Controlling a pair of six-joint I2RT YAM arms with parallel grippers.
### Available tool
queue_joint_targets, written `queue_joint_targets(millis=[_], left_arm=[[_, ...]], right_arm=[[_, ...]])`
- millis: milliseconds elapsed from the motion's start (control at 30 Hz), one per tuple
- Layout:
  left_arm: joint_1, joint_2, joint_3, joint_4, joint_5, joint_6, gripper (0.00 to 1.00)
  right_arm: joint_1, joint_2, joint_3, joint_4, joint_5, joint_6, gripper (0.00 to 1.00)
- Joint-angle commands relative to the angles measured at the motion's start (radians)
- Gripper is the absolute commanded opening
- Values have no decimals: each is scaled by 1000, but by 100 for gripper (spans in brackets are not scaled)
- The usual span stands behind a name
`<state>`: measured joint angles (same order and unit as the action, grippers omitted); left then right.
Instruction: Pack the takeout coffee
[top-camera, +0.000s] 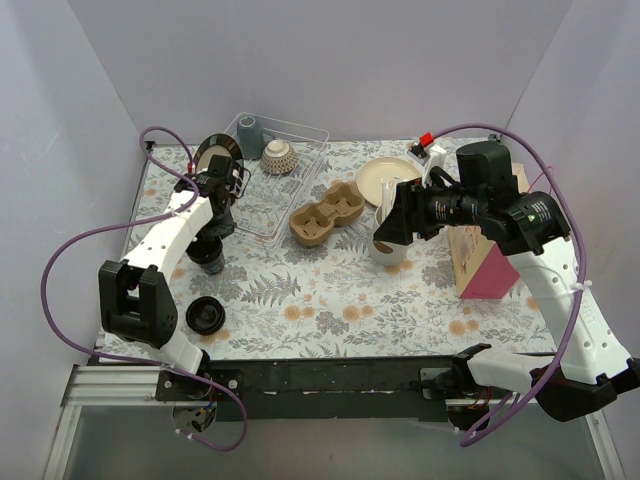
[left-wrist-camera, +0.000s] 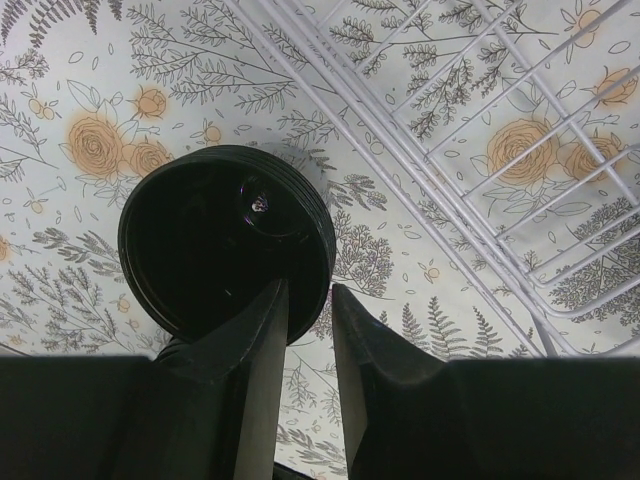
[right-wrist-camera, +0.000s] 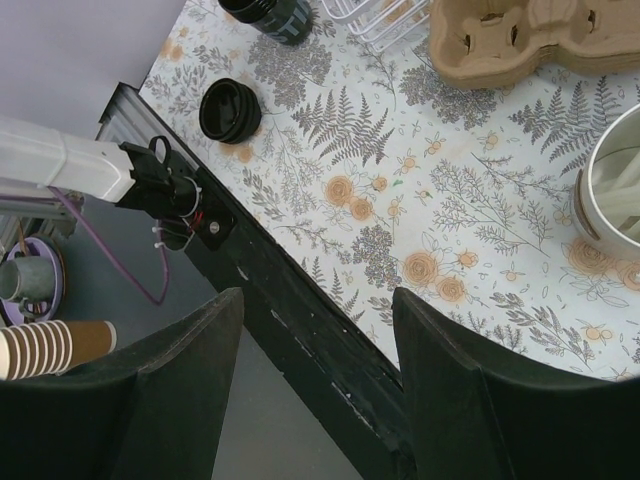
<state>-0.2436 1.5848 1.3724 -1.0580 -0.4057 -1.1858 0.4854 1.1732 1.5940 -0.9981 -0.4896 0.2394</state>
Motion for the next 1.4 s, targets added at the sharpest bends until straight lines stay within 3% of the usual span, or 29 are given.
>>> queue_joint_targets(millis=[0, 300, 600, 1267, 1367], left_arm=[[7, 3, -12, 30, 11, 17, 23], [7, 10, -12, 32, 13, 22, 10], [7, 18, -18, 29, 5, 18, 14], [6, 26, -9, 33, -13, 23, 12], [6, 32, 11, 21, -13, 18, 18]], right_arm=[[-2, 2, 15, 6, -24, -12, 69], [-2, -6, 6, 0, -26, -11, 69], [-2, -10, 7, -2, -17, -15, 69], [-2, -3, 12, -10, -3, -18, 69], [-2, -3, 9, -10, -1, -18, 69]])
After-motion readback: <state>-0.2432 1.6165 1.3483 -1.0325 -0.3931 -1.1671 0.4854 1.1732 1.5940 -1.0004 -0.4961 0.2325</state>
